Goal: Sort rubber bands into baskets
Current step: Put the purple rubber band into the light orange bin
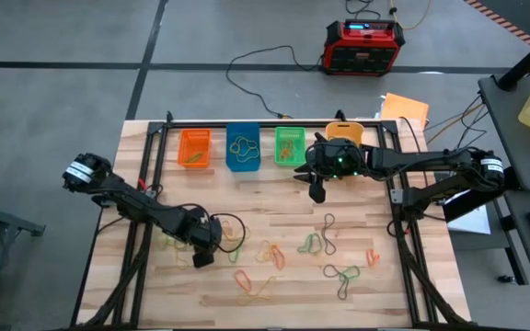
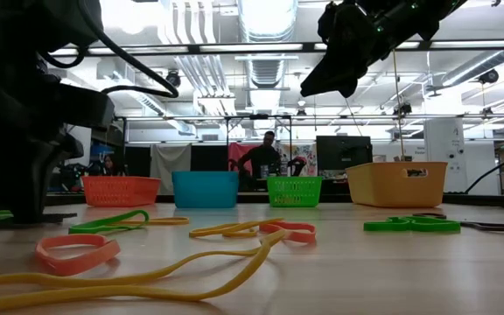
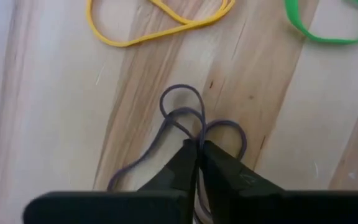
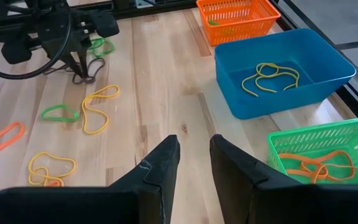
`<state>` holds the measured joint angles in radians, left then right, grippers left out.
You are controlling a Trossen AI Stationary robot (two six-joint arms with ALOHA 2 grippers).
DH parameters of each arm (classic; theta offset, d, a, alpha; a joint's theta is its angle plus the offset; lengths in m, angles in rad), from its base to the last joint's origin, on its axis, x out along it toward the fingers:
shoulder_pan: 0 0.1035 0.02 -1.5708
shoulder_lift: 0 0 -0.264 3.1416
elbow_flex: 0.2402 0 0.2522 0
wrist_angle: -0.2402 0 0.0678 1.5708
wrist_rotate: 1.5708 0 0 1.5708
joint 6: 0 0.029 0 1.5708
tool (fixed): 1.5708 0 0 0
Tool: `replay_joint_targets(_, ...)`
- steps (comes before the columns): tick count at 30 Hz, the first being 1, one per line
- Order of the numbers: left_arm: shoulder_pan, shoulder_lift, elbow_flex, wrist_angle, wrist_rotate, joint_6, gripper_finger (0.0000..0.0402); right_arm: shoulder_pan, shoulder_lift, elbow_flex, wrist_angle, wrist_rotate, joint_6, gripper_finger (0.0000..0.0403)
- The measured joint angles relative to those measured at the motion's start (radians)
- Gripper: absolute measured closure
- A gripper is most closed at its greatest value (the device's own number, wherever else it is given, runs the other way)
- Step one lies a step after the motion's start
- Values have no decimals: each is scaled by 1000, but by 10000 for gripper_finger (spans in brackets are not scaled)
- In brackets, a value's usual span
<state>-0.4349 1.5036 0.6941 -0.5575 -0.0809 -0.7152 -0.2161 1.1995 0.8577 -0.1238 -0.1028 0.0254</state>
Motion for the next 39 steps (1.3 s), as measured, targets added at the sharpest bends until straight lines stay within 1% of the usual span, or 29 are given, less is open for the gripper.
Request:
replay_joint_targets(6,-1,-19,-2,1,12,0,400,0,0,-1,0,0,0,314)
replay_joint_targets(11,-2,-90,-3,5,16,0,401,0,0,-1,0,0,0,320)
replay_joint_targets(18,-14,-221,-3,1,-72,22,401,0,0,-1,0,0,-1,316)
replay_joint_targets(20,-16,-262,-3,8,-114,41,401,0,0,-1,0,0,-1,314)
replay_joint_targets(22,-17,-304,-3,34,-158,85,401,6,1,-1,1,0,-13,314)
replay_joint_targets(25,-17,-364,-3,129,-223,204,401,25,19,-3,21,-1,-45,317)
replay_joint_targets(28,-17,-413,-3,219,-282,318,402,53,58,-6,88,-2,-76,318)
replay_joint_targets(31,-16,-447,-2,279,-324,391,402,86,116,-6,174,-3,-117,311)
replay_joint_targets(35,-16,-464,-2,303,-339,439,402,131,214,-5,339,-9,-179,289)
replay_joint_targets(39,-16,-465,-2,304,-348,450,402,165,306,19,516,-11,-235,254)
